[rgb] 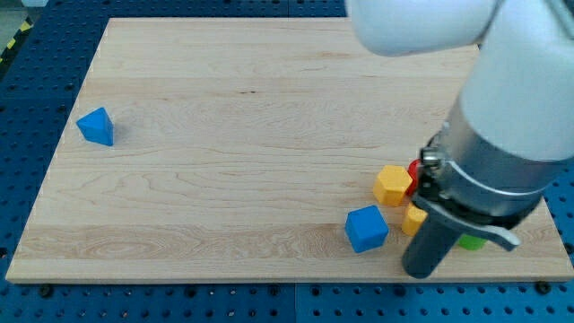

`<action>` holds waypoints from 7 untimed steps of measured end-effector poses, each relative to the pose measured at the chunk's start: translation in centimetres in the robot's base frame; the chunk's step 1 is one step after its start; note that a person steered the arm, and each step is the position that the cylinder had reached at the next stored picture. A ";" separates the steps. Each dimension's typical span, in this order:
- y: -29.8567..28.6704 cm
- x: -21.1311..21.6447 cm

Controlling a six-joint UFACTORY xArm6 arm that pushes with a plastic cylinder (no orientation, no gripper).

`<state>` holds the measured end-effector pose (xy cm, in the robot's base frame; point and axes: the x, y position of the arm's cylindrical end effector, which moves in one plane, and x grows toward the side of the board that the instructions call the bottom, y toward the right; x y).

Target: Move blue cube closer to the yellow hexagon

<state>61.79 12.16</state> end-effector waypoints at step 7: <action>-3.2 -1.7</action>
